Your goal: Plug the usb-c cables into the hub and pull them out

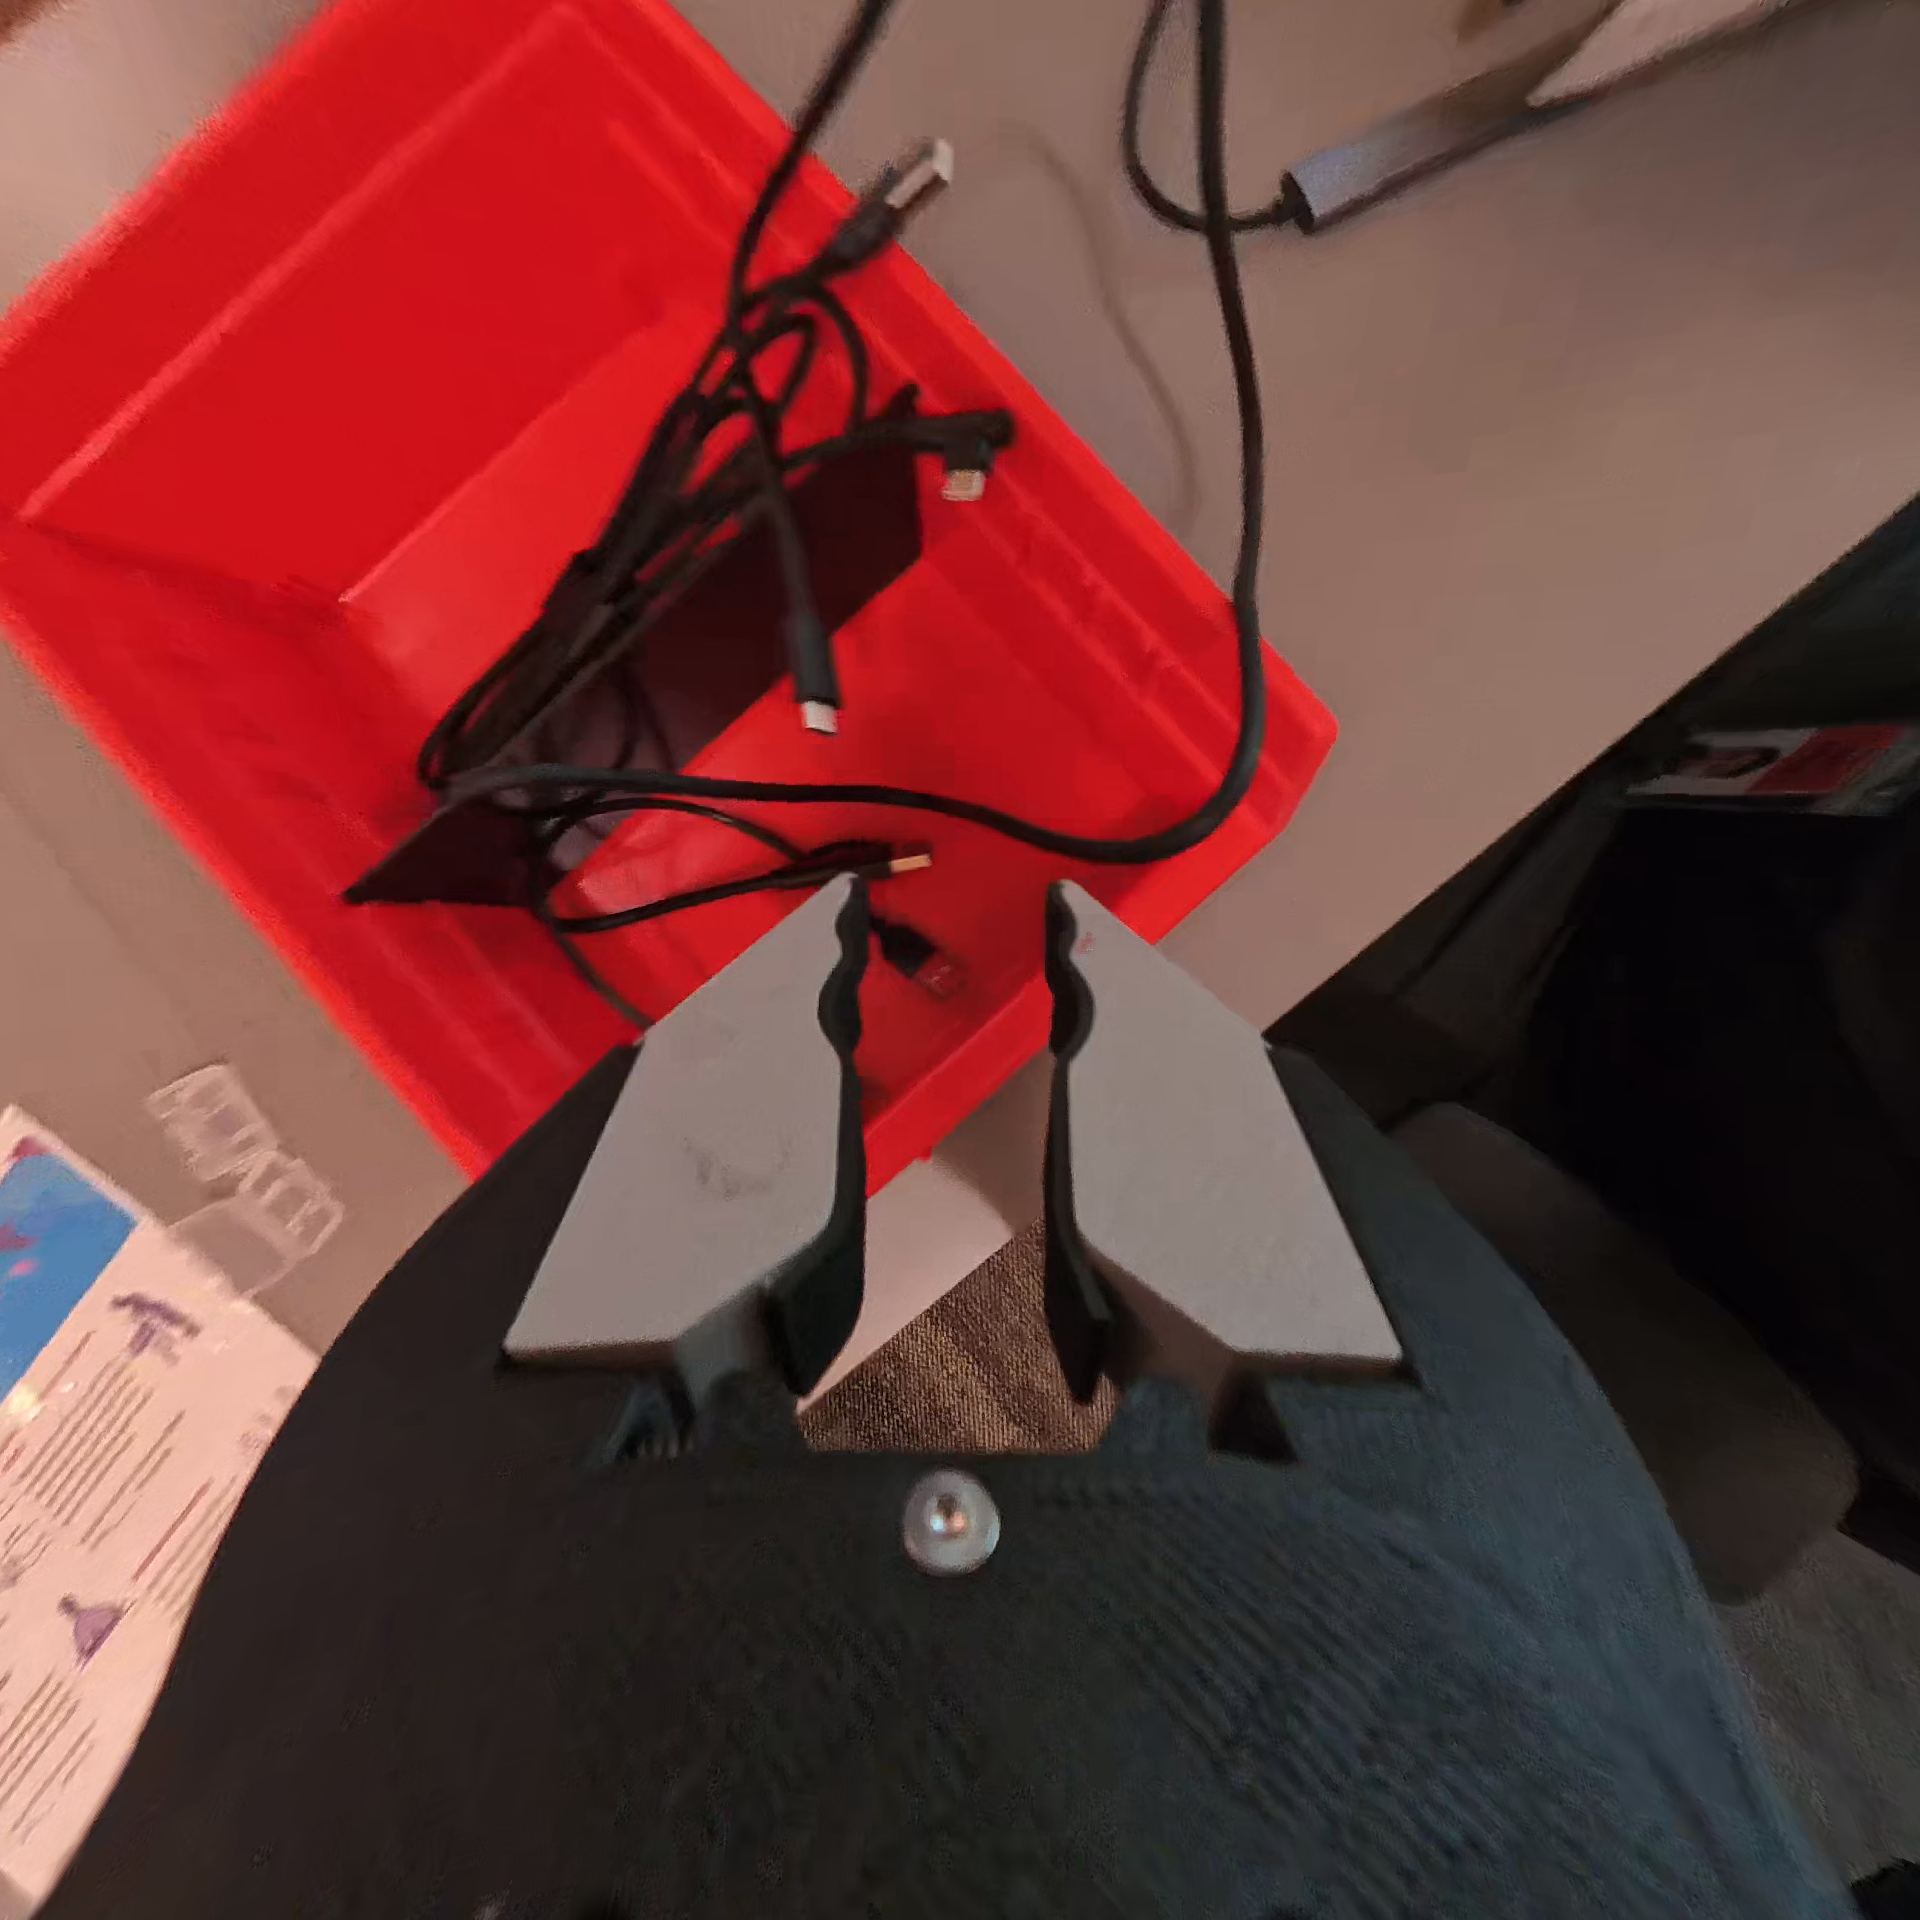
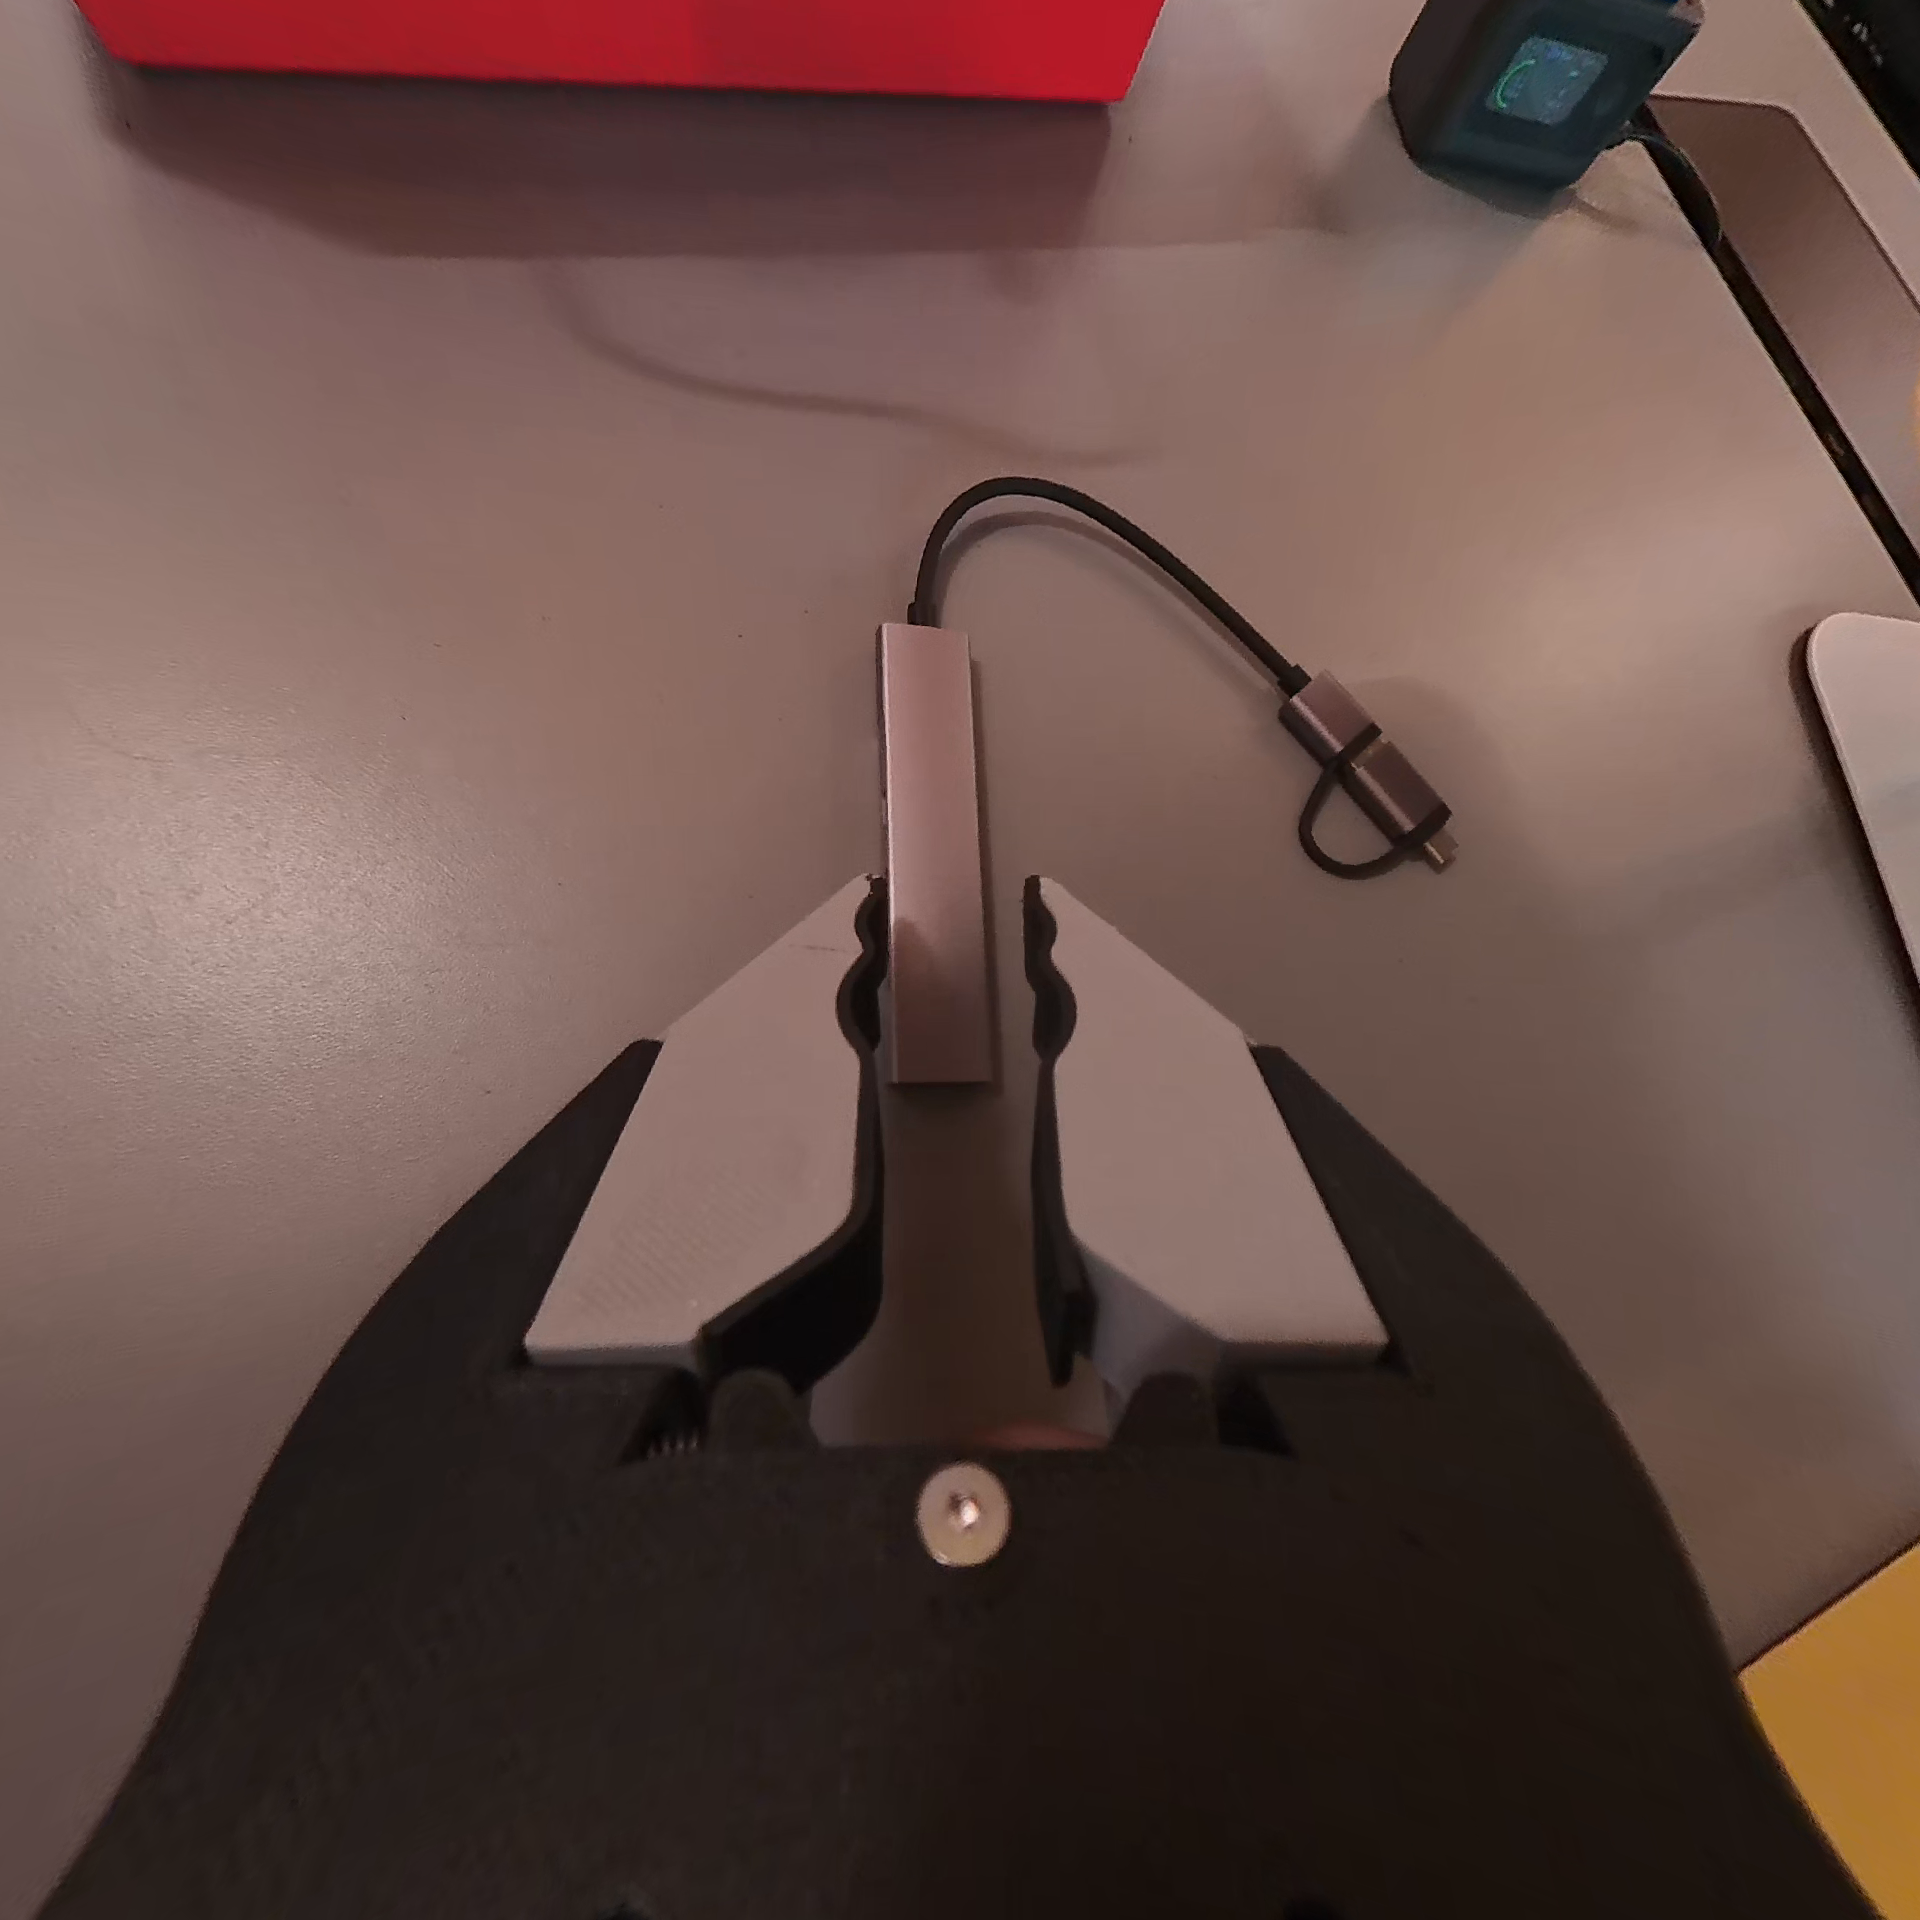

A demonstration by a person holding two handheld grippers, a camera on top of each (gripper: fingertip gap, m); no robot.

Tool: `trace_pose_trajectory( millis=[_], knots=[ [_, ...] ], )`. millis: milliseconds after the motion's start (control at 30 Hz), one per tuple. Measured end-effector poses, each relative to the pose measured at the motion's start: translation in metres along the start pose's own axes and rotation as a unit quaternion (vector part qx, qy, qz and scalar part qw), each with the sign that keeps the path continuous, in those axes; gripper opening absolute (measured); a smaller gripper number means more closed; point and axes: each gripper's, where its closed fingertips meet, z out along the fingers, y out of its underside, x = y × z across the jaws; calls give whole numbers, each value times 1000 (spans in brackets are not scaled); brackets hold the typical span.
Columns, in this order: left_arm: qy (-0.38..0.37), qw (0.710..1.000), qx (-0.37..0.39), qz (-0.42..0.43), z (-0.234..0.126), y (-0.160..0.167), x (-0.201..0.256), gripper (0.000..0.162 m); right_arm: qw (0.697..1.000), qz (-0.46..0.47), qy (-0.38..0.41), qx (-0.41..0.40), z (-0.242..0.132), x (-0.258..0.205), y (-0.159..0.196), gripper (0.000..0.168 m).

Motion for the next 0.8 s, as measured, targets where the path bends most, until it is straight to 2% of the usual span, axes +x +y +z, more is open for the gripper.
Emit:
trace_pose_trajectory(
  millis=[67, 167, 267, 400, 567, 667, 800],
  knots=[
    [-9, 1000, 16, -10, -16, -3, -9, 29, 1000, 2, 0, 2, -1, 1, 0, 23],
    [-100, 993, 25, -61, -33, -4, -42, 25, 1000, 3, 1, 4, -1, 1, -1, 23],
    [-144, 986, -3, -80, -17, 3, -52, 30, 1000, -2, 0, 3, -1, -1, -2, 23],
    [-238, 965, -82, -78, 14, 27, -75, 32, 1000, -3, 3, 1, -1, 0, -1, 23],
    [-328, 931, -159, -21, 43, 55, -93, 40, 1000, 6, 2, 11, -4, 2, -4, 23],
    [-384, 908, -167, 19, 49, 60, -104, 42, 1000, 0, 3, 13, -5, 0, -6, 23],
    [-492, 844, -180, 112, 45, 61, -127, 36, 1000, -3, 4, 18, -7, 0, -9, 23]
  ],
)
